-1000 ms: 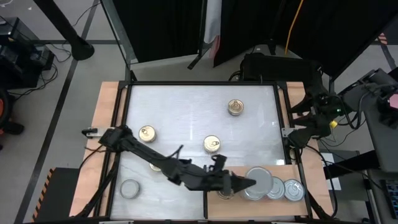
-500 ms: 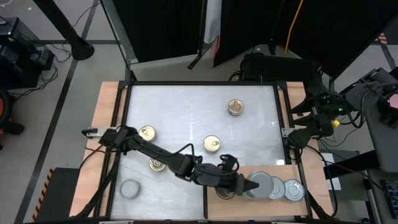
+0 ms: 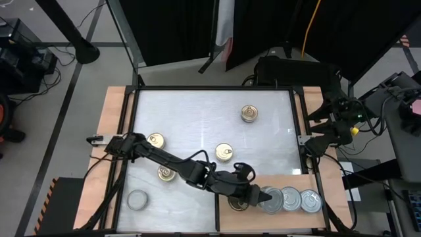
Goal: Stack canned seafood by type on shelf
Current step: Stack the green tuna can on top of the other green tuna can on the shelf
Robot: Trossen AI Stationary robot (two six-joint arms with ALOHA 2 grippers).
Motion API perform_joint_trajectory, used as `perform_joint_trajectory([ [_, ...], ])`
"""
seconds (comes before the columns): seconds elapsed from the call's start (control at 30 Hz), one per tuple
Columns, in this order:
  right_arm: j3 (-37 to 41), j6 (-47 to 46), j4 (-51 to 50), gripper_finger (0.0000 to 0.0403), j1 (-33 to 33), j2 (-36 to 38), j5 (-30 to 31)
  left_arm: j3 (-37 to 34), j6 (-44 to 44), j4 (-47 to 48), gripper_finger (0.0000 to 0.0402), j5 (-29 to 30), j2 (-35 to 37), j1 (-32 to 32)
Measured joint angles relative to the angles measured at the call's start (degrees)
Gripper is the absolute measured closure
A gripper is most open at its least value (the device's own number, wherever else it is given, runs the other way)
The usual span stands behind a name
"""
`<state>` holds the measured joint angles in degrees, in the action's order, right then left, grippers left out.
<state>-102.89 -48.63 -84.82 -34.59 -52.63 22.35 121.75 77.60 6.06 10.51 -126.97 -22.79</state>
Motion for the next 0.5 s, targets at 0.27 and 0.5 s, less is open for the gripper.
perform_joint_trajectory([
  [0.27, 0.0, 0.03, 0.02, 0.0152, 0.0, -0.01, 0.76, 0.0, -3.05, 0.93, 0.0199, -1.05, 0.25, 1.65],
  [0.5, 0.0, -0.12, 0.57, 0.0152, 0.0, -0.03, 1.83, -0.02, -7.61, 0.86, 0.0198, -6.36, 0.25, 3.6],
])
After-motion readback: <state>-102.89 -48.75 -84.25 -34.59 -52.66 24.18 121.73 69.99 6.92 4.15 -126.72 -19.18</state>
